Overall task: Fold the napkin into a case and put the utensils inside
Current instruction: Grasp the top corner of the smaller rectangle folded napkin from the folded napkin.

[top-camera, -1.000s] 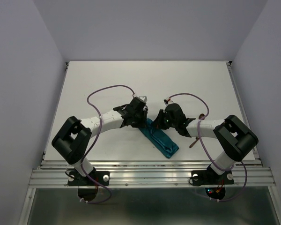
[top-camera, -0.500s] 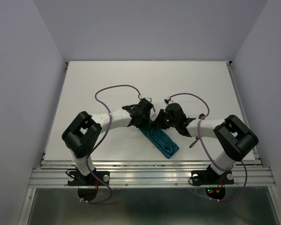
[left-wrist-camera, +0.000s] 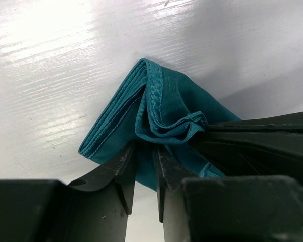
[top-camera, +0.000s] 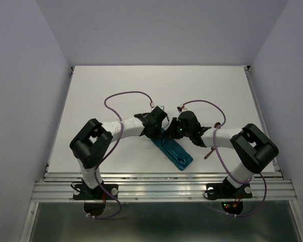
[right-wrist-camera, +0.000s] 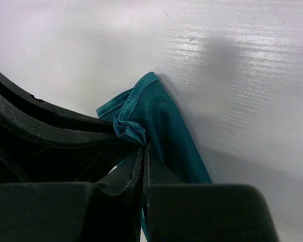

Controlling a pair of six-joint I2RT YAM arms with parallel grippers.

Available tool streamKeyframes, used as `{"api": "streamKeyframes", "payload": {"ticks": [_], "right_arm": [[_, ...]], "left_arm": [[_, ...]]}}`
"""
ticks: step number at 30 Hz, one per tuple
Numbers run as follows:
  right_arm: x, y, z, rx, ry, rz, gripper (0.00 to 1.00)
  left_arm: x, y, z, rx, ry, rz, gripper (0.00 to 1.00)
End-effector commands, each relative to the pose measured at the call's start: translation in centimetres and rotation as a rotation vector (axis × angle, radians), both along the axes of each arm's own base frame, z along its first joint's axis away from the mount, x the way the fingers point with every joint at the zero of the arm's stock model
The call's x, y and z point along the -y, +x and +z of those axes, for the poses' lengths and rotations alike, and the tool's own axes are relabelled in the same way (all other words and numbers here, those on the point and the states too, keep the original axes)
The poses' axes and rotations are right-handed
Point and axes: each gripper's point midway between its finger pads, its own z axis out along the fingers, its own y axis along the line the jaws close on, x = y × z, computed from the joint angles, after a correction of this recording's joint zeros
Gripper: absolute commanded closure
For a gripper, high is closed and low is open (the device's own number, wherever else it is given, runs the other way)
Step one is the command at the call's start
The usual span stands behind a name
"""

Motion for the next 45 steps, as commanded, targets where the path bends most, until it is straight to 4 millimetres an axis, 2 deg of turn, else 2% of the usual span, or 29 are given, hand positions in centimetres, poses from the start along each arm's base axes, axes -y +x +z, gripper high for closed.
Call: {"api": "streamKeyframes", "payload": {"ticks": [1,8,14,20,24,29,33,34,45], "right_arm": [[-0.6,1.0,2.2,0.062,0.052,-0.002,0.99],[-0.6,0.9,2.3,0.064,0.054,-0.002,0.99],[-0.5,0.9,2.3,0.065,0.054,-0.004,0.99],[-0.6,1.0,2.6,0.069,0.058,-0.002,0.99],[-0.6,1.0,2.6,0.072,0.057,-0.003,0.99],[-0.7,1.0,2.7,0.075,0.059,0.001,0.99],[-0.8,0.9,2.7,0.076,0.058,0.017,0.99],[-0.8,0.9,2.6,0.075,0.057,0.019,0.99],[-1.0,0.4,2.9,0.083,0.051,0.064,0.99]], "left_arm": [[0.9,0.6,1.4,0.039,-0.007,-0.022,0.67],[0.5,0.5,0.2,0.029,0.051,-0.023,0.66],[0.2,0.3,-0.1,0.038,0.085,-0.027,0.66],[0.1,0.4,0.0,0.044,0.100,-0.025,0.73],[0.0,0.4,-0.1,0.044,0.115,-0.027,0.86],[-0.2,0.4,-0.1,0.044,0.126,-0.023,0.88],[0.0,0.4,0.2,0.044,0.114,-0.024,0.94],[0.0,0.4,0.2,0.042,0.113,-0.021,1.00],[0.1,0.2,2.0,0.017,-0.016,-0.006,1.00]]}}
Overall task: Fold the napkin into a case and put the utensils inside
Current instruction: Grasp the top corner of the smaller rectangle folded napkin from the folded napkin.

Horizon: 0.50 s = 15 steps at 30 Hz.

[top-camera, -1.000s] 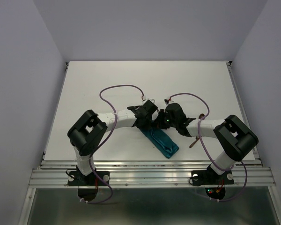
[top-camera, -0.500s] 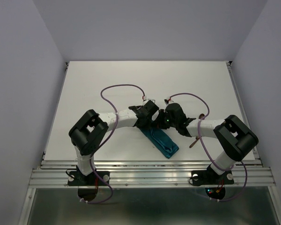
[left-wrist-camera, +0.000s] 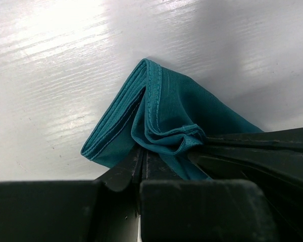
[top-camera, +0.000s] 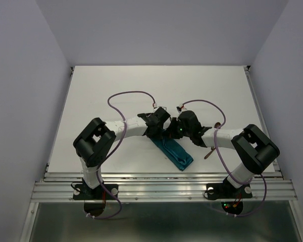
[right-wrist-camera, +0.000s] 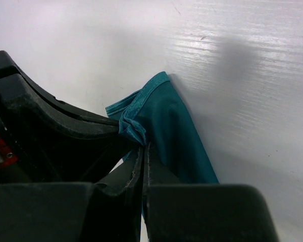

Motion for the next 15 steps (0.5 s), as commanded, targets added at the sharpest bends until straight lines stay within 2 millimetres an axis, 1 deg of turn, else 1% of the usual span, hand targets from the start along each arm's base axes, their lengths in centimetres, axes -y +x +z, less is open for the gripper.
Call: {"api": "streamKeyframes", "payload": {"ticks": [1,7,10,11,13,15], "right_arm": [[-0.8,0.7,2.4,0.075,0.038,0.041,0.99],[-0.8,0.4,2.4,0.076,0.012,0.079,0.99],[-1.2,0.4,2.6,0.087,0.000,0.122,0.99],[-1.4,0.4,2.5,0.081,-0.016,0.150,0.99],[-1.6,0.3,2.2,0.073,-0.031,0.176,0.99],[-1.5,0.2,1.5,0.056,-0.053,0.193,0.99]], "left_arm": [[-0.3,0.2,2.5,0.008,-0.091,0.022,1.00],[-1.0,0.3,2.8,-0.015,-0.182,0.048,1.00],[-1.2,0.4,3.1,-0.013,-0.193,0.063,1.00],[-1.2,0.5,3.3,-0.008,-0.198,0.067,1.00],[-0.7,0.1,3.4,-0.032,-0.226,0.052,1.00],[-0.6,0.1,3.4,-0.038,-0.232,0.053,1.00]]}}
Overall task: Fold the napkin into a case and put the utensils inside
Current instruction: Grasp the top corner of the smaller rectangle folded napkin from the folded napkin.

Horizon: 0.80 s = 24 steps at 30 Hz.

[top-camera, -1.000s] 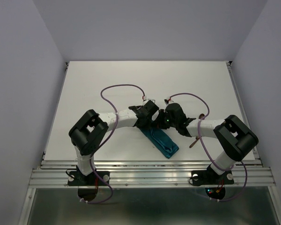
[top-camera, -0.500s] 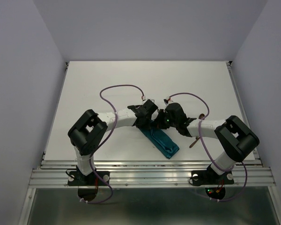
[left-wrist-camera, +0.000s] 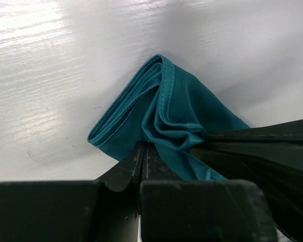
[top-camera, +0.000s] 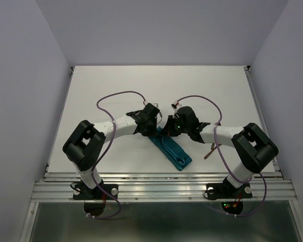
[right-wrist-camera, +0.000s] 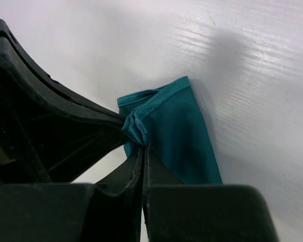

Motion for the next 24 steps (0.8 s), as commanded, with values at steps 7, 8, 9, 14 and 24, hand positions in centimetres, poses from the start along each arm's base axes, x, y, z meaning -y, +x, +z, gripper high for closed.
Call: {"api": "streamKeyframes", "payload": {"ticks": [7,8,9,14,24], "right_arm": [[-0.6,0.5,-1.4,-0.029,-0.070,0.082,0.99],[-0.6,0.6,-1.6,-0.036,-0.085,0.075,0.99],[-0.8,0.4,-1.8,-0.039,-0.090,0.084,0.99],[-0.5,0.4,-3.0,-0.064,-0.119,0.075,0.99],[-0.7,1.0,-3.7,-0.066,-0.152,0.053,0.99]], "left_arm": [[1.4,0.1,2.8,0.021,-0.122,-0.006,1.00],[1.5,0.2,3.0,0.024,-0.128,-0.004,1.00],[1.4,0.3,3.1,0.025,-0.129,-0.002,1.00],[1.3,0.5,3.4,0.025,-0.143,0.001,1.00],[1.6,0.4,3.8,0.019,-0.175,-0.011,1.00]]}}
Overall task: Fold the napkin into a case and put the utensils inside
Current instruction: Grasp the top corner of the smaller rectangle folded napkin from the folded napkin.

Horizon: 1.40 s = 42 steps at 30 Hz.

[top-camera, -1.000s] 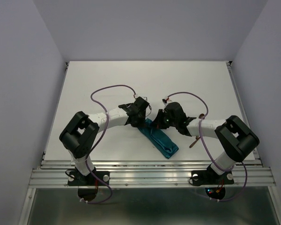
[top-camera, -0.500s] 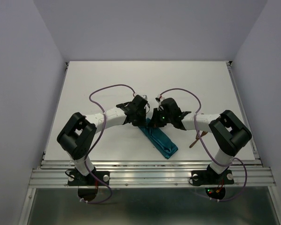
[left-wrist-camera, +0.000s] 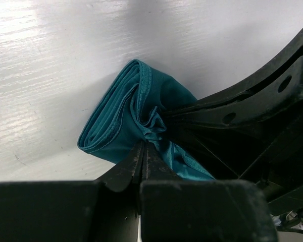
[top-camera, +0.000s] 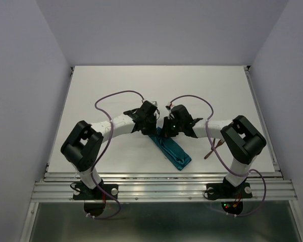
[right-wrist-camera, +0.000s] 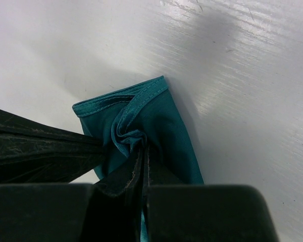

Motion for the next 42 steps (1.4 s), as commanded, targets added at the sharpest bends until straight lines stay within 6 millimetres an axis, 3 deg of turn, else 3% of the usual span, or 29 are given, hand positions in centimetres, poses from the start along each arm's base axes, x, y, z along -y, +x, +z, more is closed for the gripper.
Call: {"api": "streamKeyframes", "payload": {"ticks": [1,11,23,35,42], "right_arm": [[-0.1,0.8,0.0,0.022,-0.032,-0.009,0.99],[-1.5,0.3,2.4,0.064,0.036,0.032,0.99],[0.9,0.0,3.7,0.098,-0.004,-0.068,0.99],[0.7,0.4,5.5,0.127,0.016,-0.074,0.99],[0.1,0.0,5.9,0.109,0.025,-0.023,0.99]], "left_arm": [[0.8,0.3,2.7,0.050,-0.081,-0.014,1.00],[0.9,0.6,2.3,0.047,-0.080,-0.014,1.00],[-0.7,0.6,0.9,0.035,-0.066,0.009,1.00],[-0.6,0.2,0.0,0.014,-0.072,-0.006,1.00],[-0.5,0.5,0.6,0.015,-0.103,0.007,1.00]]}}
